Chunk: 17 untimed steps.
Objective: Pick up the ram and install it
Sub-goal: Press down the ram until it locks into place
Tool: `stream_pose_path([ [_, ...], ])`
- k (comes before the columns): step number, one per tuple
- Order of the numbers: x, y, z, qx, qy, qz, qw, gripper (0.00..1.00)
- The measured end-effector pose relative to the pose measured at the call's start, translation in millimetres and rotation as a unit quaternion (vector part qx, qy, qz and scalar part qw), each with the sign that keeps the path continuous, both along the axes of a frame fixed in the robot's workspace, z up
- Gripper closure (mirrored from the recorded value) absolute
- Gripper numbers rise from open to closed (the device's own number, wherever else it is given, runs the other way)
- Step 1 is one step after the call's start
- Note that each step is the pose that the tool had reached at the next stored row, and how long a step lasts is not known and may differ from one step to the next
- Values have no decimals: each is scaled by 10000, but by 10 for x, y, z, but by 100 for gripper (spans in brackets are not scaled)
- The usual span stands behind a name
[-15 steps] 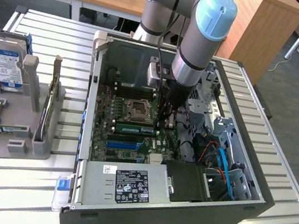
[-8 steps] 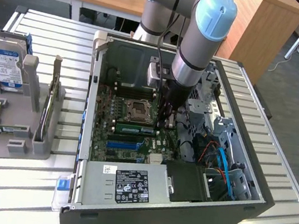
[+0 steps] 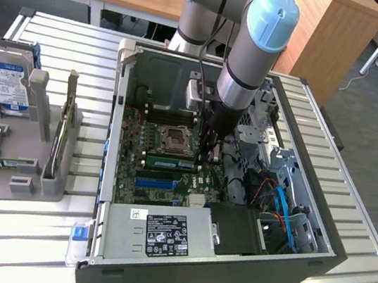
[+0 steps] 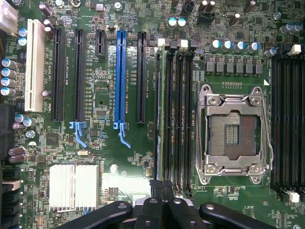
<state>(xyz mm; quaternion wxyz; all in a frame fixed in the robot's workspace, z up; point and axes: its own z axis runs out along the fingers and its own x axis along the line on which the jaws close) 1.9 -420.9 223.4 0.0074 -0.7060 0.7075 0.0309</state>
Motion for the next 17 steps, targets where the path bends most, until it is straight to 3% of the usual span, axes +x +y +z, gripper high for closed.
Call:
stream_pose_path([
  [17,0,0,-16,0,0,0,10000,89],
])
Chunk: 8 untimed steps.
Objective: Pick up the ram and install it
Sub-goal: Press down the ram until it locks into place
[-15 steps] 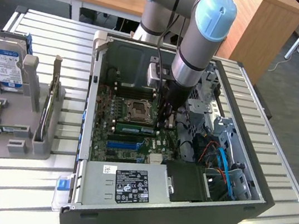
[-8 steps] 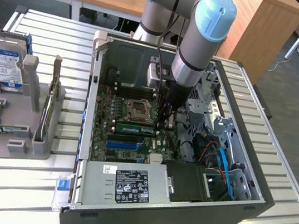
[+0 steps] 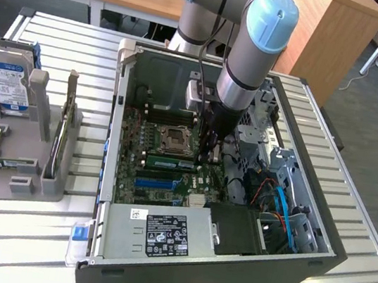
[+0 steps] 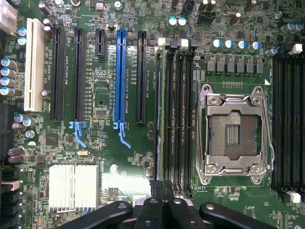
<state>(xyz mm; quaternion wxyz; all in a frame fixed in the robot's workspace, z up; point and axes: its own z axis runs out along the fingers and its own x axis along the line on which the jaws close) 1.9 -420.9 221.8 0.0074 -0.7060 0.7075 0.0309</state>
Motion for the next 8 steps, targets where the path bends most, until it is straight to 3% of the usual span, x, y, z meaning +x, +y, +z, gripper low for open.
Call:
stream_pose_path([
  [4,0,2,12,7,0,-1,10000,89],
  [8,-1,1,91,1,0,-1,10000,89],
])
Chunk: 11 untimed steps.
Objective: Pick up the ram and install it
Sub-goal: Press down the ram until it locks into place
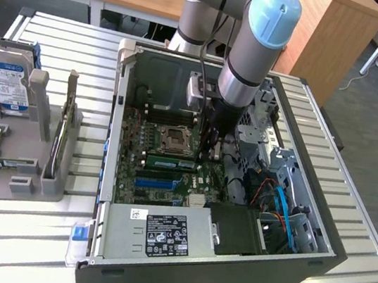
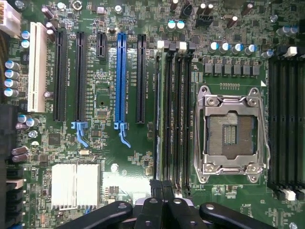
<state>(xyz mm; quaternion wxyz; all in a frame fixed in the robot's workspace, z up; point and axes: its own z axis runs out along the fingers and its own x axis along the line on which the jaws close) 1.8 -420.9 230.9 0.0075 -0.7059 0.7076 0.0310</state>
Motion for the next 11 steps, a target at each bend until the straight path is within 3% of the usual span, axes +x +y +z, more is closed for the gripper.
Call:
stream_pose_path([
  [5,0,0,100,0,0,1,10000,89],
  [11,1,0,122,1,0,1,10000,89],
])
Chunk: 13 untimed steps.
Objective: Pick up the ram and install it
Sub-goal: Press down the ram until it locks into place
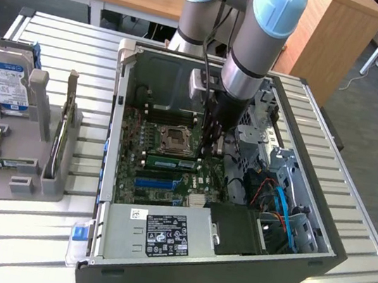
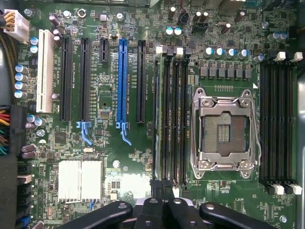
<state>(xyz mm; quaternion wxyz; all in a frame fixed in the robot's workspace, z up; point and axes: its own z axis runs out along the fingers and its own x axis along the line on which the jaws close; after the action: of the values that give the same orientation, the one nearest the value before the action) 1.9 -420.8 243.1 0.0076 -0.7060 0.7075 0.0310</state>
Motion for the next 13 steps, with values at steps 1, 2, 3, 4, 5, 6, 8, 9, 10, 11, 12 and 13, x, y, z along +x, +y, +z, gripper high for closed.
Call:
stream_pose_path([
  [1,0,0,0,0,0,0,10000,89],
  [2,0,0,1,-1,0,0,10000,89],
  [3,-2,0,1,-1,0,1,10000,89],
  [4,-14,-1,1,-1,0,1,10000,89],
  [5,-37,-1,1,-2,0,1,10000,89],
  [6,-70,-1,2,-3,1,1,10000,89],
  [8,-151,0,1,-2,0,0,10000,89],
  [9,-193,0,0,-1,0,1,10000,89],
  [10,-236,0,-2,0,-1,0,10000,89],
  [11,-277,0,-2,0,-1,0,10000,89],
  [12,-317,0,-2,-1,0,0,10000,89],
  [13,-355,0,-2,-1,0,0,10000,89],
])
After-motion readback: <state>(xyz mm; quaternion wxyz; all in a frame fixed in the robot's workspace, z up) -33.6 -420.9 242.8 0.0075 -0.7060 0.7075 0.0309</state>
